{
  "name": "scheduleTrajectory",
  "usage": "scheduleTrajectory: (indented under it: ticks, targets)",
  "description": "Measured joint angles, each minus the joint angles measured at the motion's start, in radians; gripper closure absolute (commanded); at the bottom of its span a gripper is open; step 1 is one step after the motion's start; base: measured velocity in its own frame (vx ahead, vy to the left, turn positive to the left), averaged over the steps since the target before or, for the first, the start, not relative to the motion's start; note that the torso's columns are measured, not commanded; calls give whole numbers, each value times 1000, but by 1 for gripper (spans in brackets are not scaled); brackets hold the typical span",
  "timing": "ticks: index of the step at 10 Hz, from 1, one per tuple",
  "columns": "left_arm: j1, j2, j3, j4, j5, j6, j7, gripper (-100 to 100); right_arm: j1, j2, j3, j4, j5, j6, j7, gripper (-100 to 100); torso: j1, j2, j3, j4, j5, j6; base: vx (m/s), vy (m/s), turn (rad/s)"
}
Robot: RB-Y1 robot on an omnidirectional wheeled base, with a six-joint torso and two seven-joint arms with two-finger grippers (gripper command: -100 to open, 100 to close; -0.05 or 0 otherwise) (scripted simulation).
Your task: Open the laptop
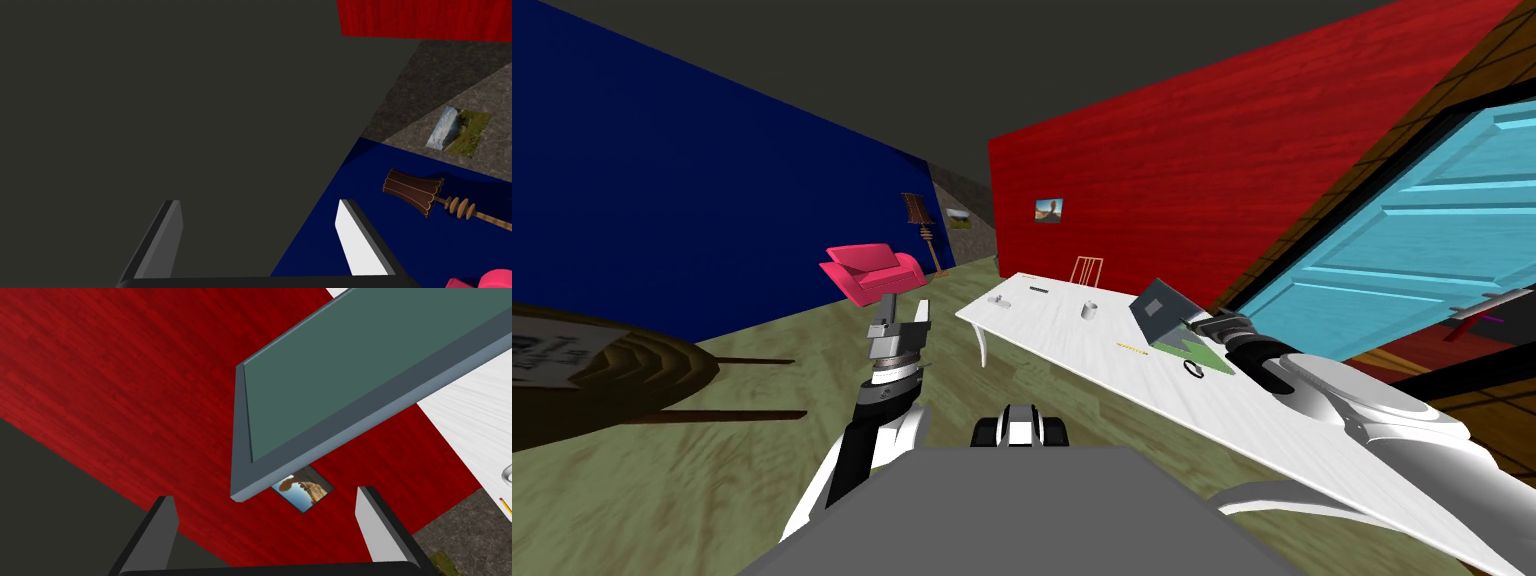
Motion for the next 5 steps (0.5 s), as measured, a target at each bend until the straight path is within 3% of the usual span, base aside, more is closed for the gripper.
scheduleTrajectory:
  ticks: [2, 3, 5]
  targets:
    - [0, 0, 0, 0, 0, 0, 0, 0, 8, -4, 3, -9, 19, 12, 17, -100, -2, 2, 1, 0, 0, 0, 18, 26, 0]
    - [0, 0, 0, 0, 0, 0, 0, 0, 8, -4, 3, -9, 18, 12, 17, 100, -2, 2, 1, 1, -1, 0, 0, 0, 0]
    - [0, 0, 0, 0, 0, 0, 0, 0, -5, 7, 2, 0, -4, 6, 2, 100, -4, 2, 1, 0, -1, 0, -68, -101, 13]
